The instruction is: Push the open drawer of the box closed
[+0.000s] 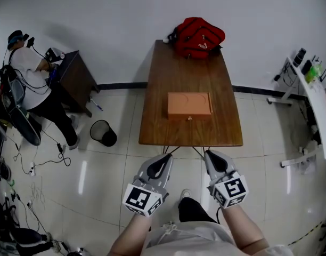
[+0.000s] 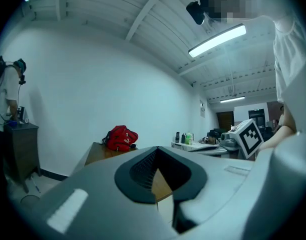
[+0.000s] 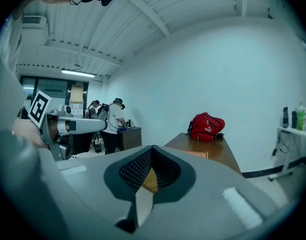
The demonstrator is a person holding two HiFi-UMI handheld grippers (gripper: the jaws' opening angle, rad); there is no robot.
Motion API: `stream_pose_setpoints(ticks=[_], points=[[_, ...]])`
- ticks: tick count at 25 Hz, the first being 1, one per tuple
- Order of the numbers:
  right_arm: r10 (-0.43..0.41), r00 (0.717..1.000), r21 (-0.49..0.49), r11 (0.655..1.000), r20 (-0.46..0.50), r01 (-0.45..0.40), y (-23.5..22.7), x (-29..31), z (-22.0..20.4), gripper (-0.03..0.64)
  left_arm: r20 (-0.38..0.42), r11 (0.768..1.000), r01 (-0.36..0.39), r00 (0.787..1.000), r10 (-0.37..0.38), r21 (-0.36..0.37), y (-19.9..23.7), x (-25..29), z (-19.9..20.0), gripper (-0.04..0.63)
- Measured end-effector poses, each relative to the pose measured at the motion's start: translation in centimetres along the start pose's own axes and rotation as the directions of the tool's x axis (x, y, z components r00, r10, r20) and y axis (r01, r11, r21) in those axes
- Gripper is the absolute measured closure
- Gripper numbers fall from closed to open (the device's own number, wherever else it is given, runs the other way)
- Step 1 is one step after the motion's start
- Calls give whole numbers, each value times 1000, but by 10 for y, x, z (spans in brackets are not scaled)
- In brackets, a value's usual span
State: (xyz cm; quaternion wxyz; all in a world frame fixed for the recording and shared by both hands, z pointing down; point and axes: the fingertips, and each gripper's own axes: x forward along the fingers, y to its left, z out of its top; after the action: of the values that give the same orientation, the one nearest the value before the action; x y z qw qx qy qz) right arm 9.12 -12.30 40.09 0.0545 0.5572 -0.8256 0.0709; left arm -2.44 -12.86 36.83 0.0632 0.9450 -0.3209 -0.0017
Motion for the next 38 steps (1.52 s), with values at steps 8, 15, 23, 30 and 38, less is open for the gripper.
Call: stream_pose_setpoints(ticks=[8, 15, 23, 30, 38], points=[[-52, 999, -32, 998, 6, 52, 82, -80, 0, 611, 11, 999, 38, 999, -39, 25, -50, -96, 7, 589], [-79, 997, -30, 996, 14, 79, 139, -141, -15, 611, 2, 995, 96, 995, -96, 3, -94, -164, 0, 589], [-70, 996, -77, 994, 53, 74, 170, -171, 3, 611, 39, 994, 102, 994, -103, 43, -116, -198, 20, 589], [-55, 997, -80, 995, 58, 59, 180, -188, 9, 611, 25, 988, 135, 990, -137, 76, -133, -209, 22, 589], [-40, 997, -81, 996, 61, 45, 177, -205, 5, 611, 37, 987, 124, 991, -128, 103, -150, -210, 21, 589]])
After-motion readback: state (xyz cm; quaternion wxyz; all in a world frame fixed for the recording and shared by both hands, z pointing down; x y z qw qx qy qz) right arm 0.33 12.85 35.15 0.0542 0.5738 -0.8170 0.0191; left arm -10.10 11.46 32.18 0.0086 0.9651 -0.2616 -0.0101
